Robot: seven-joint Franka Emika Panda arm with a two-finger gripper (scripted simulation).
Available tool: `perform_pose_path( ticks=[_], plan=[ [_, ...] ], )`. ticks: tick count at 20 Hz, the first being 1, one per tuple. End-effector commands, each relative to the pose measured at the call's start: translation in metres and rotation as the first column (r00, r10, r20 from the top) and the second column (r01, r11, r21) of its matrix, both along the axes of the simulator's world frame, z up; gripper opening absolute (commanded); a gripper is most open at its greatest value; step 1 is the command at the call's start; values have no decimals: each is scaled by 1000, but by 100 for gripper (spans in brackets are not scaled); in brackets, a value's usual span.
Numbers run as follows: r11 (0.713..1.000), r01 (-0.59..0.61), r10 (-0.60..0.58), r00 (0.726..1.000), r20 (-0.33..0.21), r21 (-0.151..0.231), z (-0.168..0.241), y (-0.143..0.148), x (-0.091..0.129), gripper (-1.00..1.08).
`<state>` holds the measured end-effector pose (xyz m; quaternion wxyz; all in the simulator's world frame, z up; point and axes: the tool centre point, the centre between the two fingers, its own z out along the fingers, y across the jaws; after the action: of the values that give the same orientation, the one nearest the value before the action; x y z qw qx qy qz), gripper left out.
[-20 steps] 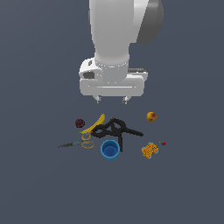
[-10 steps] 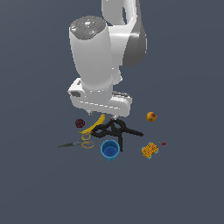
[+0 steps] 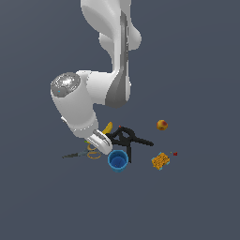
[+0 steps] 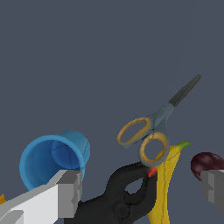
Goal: Pick up a designated object from a clutter of objects.
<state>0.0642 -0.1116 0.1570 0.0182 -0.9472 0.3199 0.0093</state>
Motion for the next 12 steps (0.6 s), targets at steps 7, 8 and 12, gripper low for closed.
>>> perform_pose_path(
  ticks=[7,8,12],
  plan=[
    [966,258,-258,966,2,-25,-66,-56,2,100],
    [960,277,-277,961,2,-28,-72,-60,1,100],
    [942,333,-333,943,5,-36,-87,-74,-1,100]
  ],
)
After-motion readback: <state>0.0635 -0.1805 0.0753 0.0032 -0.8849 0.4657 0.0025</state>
